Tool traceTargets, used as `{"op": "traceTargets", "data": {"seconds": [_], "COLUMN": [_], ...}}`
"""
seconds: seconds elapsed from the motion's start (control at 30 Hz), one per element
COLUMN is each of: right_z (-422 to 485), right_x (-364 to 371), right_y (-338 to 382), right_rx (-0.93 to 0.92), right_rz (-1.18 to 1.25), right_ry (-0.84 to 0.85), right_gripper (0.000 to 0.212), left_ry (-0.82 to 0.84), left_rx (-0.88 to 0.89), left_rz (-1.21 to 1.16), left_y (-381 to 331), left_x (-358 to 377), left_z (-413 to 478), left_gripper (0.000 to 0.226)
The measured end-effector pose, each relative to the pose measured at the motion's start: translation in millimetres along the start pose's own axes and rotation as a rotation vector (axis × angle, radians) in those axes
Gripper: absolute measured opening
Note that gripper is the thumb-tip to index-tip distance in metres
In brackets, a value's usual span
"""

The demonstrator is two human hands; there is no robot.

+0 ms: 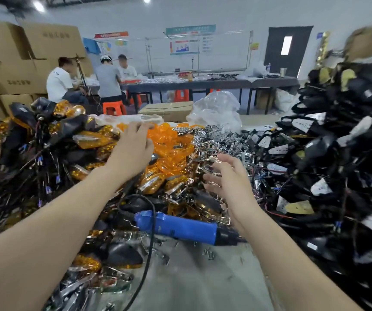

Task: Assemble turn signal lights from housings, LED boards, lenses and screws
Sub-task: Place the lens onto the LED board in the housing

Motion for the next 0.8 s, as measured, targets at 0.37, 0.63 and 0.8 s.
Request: {"op": "traceTargets", "data": {"seconds": [0.37,0.63,0.8], "right_z": [24,57,68], "right_x": [-76,-94,-126], "right_y": [-16,23,48], "right_rx": [0.008,-0.287,-0.444], "right_rz": [0.085,-0.111,-0.111], "right_ry": [-0.210,-0.221,-0.374], "right_gripper": [0.018,0.024,0.024], "left_ry": [0.518,0.529,0.420], "left_rx": [0.066,0.128,0.129], "left_rz": [-0.147,-0.396,-0.444], "left_y": [-88,-173,-221], "left_x": [122,151,183], "left_z": [-56,-72,-47], "left_gripper": [0.034,0.016,0.021]}}
Point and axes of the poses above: each hand's wrist, its own z-axis towards the middle knuckle, its own x-axis out of the palm, y = z × x, the point moved 10 cm from there along z, towards the middle knuckle, and after that the axes turned 8 degrees about -y, right-handed, at the moved point
